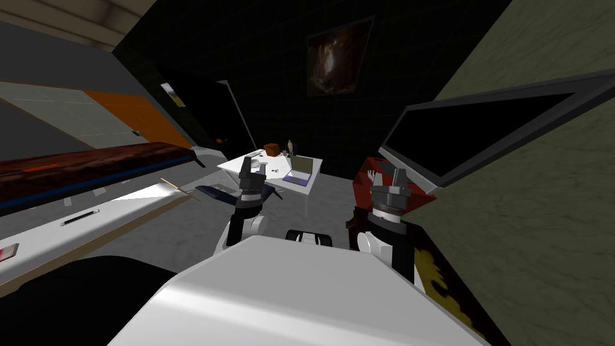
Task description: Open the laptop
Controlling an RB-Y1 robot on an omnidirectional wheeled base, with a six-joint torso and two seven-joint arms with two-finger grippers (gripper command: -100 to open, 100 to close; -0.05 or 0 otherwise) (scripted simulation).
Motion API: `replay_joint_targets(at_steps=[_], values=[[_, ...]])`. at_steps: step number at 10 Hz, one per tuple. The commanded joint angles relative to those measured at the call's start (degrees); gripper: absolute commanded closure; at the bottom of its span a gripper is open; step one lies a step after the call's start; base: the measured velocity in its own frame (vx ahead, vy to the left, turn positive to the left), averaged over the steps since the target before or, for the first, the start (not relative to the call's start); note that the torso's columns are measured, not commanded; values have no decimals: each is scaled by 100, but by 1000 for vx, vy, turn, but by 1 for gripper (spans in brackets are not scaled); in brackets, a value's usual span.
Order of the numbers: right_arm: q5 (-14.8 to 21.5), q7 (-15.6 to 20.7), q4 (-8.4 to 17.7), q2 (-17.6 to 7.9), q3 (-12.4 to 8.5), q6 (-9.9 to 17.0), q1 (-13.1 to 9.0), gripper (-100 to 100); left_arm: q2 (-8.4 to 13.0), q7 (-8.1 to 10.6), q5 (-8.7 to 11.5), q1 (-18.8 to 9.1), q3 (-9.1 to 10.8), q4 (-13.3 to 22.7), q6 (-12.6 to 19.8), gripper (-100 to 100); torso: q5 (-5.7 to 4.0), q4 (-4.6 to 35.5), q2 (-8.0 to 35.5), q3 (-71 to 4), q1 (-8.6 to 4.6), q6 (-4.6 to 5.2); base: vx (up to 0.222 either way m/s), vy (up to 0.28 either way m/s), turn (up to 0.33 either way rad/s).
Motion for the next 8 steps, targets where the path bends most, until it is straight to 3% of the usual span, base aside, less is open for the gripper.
replay_joint_targets(at_steps=[1,2,4,8], values=[[0,0,0,0,0,0,0,0,0,0,0,0,0,0,0,0,0,423,423,-846,0,0,0,0,0],[0,0,0,0,0,0,0,0,227,31,-33,-117,-10,157,18,-100,0,846,846,-1692,0,0,18,11,-19],[0,0,3,0,0,1,1,0,422,75,-81,-285,-25,383,44,-100,2,1089,1085,-2203,5,0,29,18,-33],[0,0,3,0,0,1,1,0,745,209,-226,-788,-69,1027,120,-100,0,1114,1111,-2231,1,0,41,28,-39]])
